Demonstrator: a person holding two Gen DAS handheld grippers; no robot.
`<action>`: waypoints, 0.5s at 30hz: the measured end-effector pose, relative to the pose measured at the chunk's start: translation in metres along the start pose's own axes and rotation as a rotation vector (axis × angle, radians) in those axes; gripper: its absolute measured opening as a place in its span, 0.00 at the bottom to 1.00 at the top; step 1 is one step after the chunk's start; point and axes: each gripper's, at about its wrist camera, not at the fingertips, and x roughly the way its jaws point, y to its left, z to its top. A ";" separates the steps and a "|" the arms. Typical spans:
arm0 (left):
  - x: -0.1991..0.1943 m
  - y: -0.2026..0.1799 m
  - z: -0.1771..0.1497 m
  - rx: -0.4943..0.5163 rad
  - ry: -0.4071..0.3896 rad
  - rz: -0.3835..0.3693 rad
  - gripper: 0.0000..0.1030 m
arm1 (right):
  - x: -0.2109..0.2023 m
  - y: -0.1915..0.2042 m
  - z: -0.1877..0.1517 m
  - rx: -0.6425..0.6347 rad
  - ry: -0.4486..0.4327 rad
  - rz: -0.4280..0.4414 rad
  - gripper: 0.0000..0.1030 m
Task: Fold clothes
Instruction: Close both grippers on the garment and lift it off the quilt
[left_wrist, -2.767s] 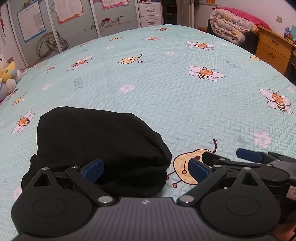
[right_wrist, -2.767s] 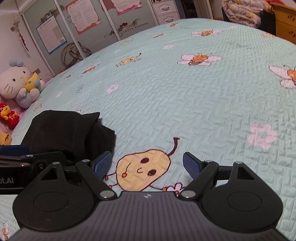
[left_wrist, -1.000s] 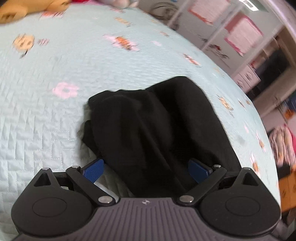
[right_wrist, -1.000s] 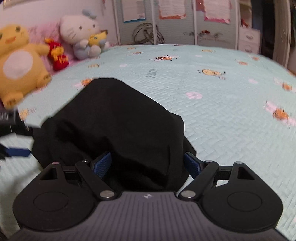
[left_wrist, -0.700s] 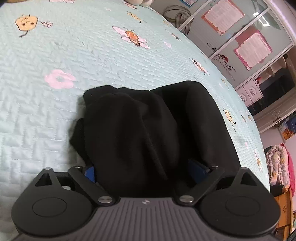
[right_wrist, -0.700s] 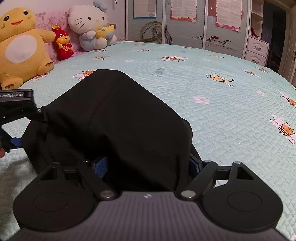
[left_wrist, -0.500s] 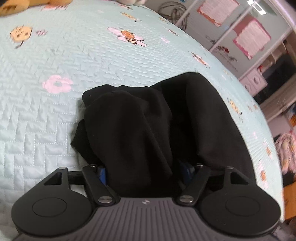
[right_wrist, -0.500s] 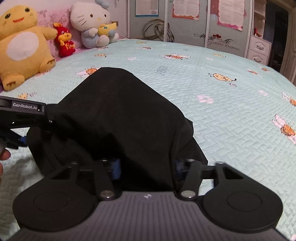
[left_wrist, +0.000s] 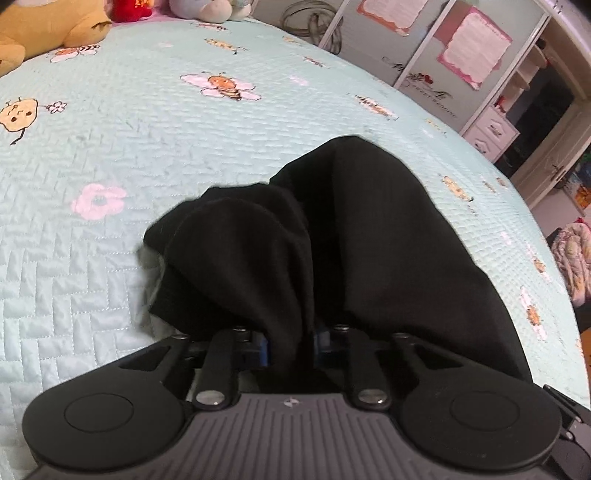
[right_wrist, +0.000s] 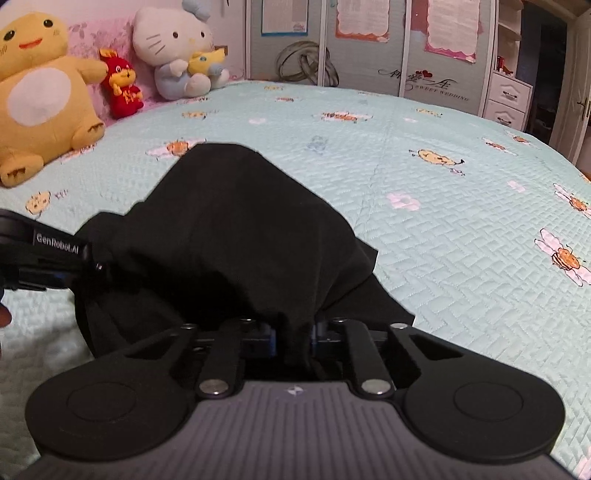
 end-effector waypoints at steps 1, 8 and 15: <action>-0.009 -0.002 0.002 0.010 -0.015 -0.011 0.10 | -0.005 0.000 0.002 0.003 -0.014 0.003 0.11; -0.074 -0.020 0.018 0.077 -0.120 -0.084 0.08 | -0.070 -0.011 0.028 0.049 -0.166 0.027 0.09; -0.161 -0.040 0.045 0.122 -0.279 -0.162 0.08 | -0.150 -0.034 0.068 0.071 -0.308 0.089 0.09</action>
